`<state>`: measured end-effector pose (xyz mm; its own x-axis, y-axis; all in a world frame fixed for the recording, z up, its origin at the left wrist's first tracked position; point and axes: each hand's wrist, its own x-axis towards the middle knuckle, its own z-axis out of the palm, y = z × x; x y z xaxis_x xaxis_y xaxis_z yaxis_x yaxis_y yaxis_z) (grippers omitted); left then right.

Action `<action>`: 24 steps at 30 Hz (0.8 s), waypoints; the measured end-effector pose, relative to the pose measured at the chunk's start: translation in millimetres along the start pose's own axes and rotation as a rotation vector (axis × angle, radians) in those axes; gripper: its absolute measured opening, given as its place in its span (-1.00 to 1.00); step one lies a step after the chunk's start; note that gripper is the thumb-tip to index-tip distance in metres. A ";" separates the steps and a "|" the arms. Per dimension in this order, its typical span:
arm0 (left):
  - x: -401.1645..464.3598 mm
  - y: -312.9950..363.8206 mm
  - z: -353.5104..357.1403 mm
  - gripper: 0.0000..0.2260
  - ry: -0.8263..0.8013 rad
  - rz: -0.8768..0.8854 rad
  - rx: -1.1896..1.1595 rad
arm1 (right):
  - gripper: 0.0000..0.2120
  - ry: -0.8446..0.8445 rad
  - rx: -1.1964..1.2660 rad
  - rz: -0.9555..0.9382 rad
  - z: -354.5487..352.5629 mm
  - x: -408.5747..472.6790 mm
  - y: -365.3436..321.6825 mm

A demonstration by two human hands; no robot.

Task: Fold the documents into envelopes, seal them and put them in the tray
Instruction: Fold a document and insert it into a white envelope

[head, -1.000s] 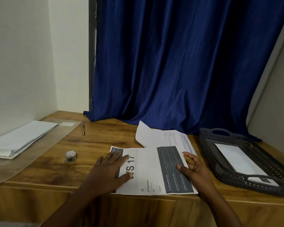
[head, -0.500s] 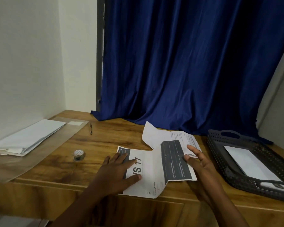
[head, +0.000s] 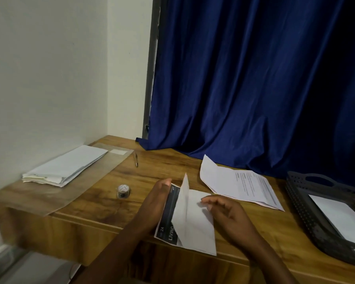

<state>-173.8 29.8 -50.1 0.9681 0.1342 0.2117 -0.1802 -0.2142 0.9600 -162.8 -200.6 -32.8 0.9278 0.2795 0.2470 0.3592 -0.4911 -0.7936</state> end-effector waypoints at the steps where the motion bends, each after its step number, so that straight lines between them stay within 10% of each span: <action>1: 1.1 -0.7 -0.3 -0.71 0.006 -0.001 0.002 | -0.81 -0.040 -0.083 -0.004 -2.4 1.8 4.1; 10: 4.7 -7.5 -3.1 -0.28 0.022 -0.020 -0.003 | -0.57 -0.133 -0.779 -0.059 -1.8 -35.1 0.1; 14: 0.1 -11.0 1.2 -0.62 -0.006 0.071 0.049 | -0.40 -0.113 -0.958 0.025 6.0 -55.9 -21.4; 24: -4.1 -23.8 17.4 -0.02 -0.373 0.319 1.082 | -0.54 -0.034 -0.718 -0.056 23.6 -14.3 -11.0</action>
<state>-170.4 17.5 -77.0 0.9295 -0.3249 0.1748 -0.3548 -0.9171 0.1820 -182.3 -179.7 -40.7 0.9065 0.3403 0.2501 0.3948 -0.8930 -0.2160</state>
